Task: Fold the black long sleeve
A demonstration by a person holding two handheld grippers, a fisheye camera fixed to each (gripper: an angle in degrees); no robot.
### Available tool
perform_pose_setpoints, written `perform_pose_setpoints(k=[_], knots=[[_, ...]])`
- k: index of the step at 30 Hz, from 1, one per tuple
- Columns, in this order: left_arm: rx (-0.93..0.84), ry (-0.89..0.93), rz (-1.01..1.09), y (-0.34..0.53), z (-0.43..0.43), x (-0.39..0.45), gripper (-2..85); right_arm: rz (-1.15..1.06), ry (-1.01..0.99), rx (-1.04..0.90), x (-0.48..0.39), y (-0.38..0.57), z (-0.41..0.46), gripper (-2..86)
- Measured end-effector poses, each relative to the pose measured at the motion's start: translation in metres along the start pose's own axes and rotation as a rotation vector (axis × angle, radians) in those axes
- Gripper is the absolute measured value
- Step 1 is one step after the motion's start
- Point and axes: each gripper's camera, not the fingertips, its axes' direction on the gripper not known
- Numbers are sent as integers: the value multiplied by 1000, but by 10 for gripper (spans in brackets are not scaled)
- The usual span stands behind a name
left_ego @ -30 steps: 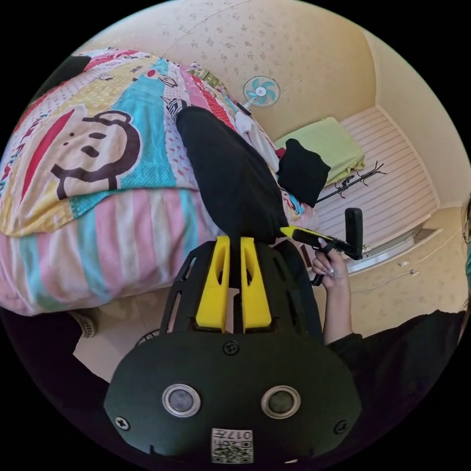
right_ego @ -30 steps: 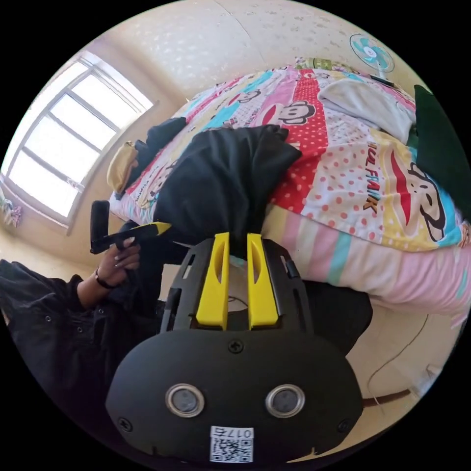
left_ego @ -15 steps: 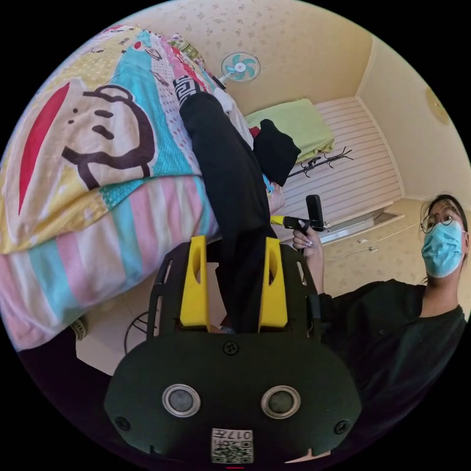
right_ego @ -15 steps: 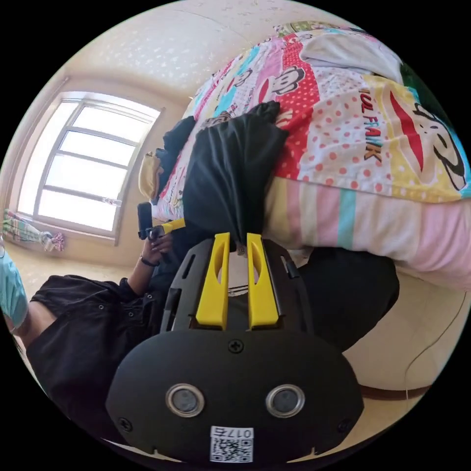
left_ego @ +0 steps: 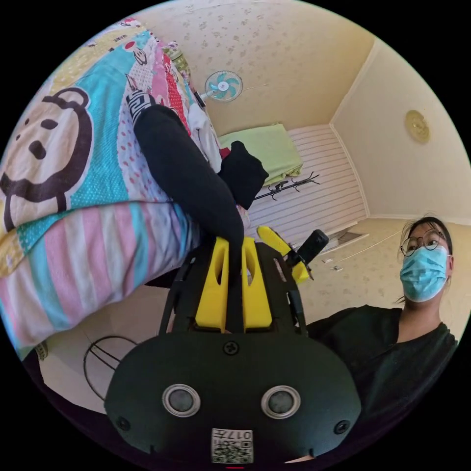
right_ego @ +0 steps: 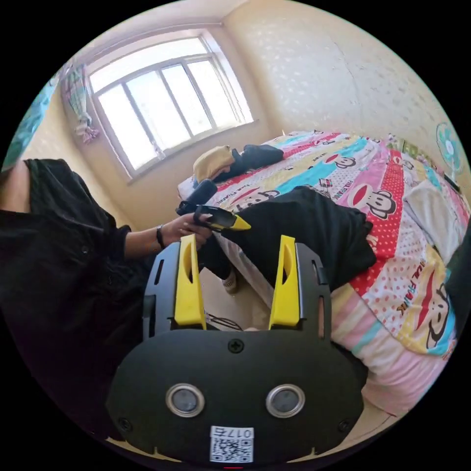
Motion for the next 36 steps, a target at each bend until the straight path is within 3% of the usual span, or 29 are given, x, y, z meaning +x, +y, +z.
perform_pose_setpoints(k=[5, 9, 12, 15, 17, 20, 23, 26, 30, 36], knots=[[9, 74, 31, -6, -20, 29, 47, -181, 436, -214, -77, -25, 81, 228], [-7, 54, 87, -5, -42, 45, 47, -200, 660, -226, -112, -35, 110, 104], [0, 100, 145, -2, -74, 46, 49, -160, 630, -163, -122, -54, 96, 73], [123, 163, 207, 5, -125, 34, 39, -182, 654, -149, -128, -86, 86, 64], [257, 63, 185, 16, -172, 12, 9, -220, 683, -138, -128, -113, 86, 61], [323, -156, 185, 31, -207, -17, -7, -298, 691, -135, -125, -169, 99, 59], [273, -321, 135, 39, -210, -55, -9, -377, 631, -110, -123, -242, 126, 59], [234, -216, 134, 33, -211, -71, -10, -445, 613, -39, -131, -326, 155, 59], [167, -246, 202, 22, -210, -70, -10, -545, 618, 158, -175, -440, 187, 58], [145, -159, 176, 17, -216, -88, -10, -738, 579, 235, -247, -515, 291, 62]])
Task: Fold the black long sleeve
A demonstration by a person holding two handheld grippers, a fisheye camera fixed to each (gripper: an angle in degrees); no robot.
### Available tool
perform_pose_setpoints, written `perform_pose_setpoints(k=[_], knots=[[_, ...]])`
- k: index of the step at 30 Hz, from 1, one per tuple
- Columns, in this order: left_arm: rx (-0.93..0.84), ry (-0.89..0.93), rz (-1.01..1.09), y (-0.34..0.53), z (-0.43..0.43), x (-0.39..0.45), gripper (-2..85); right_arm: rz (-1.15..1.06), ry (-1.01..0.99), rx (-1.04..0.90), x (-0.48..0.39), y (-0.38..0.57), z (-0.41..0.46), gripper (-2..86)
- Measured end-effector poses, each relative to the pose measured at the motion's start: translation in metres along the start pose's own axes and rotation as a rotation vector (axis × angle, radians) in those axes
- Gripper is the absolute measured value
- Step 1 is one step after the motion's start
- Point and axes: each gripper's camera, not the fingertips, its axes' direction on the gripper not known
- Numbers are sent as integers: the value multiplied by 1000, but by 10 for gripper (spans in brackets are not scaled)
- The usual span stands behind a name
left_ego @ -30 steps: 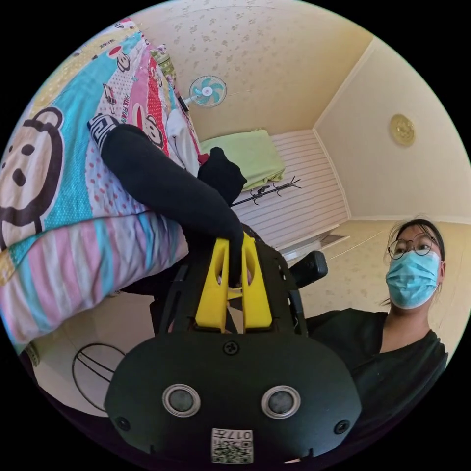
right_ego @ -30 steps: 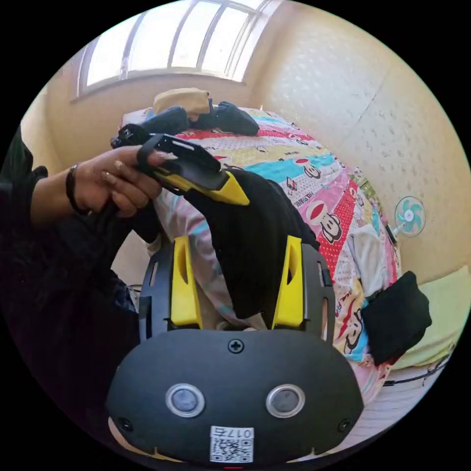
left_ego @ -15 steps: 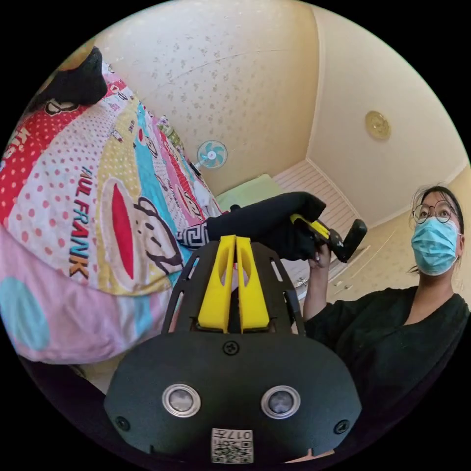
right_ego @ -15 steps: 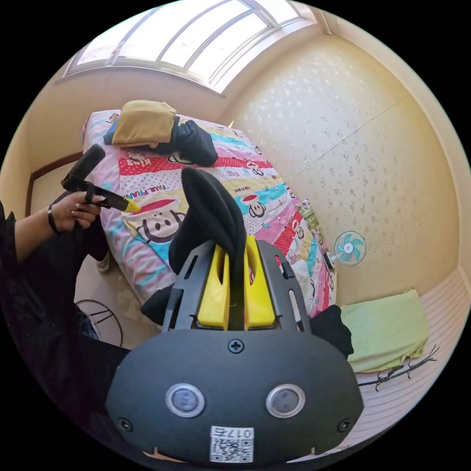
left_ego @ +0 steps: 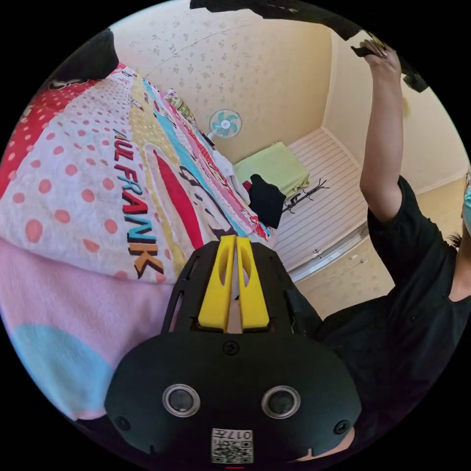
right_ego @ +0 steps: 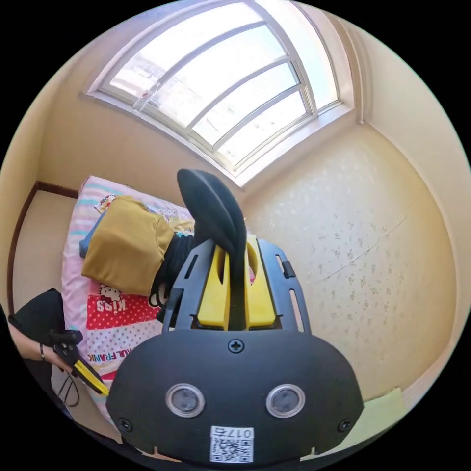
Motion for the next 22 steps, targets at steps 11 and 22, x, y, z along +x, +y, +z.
perform_pose_setpoints(k=[11, 22], knots=[[65, 139, -56, 2, -4, -15, -10, 245, -781, -79, -91, 116, 86, 73], [77, 85, -86, 9, 15, -7, -10, 775, -375, -673, 6, 422, 8, 75]])
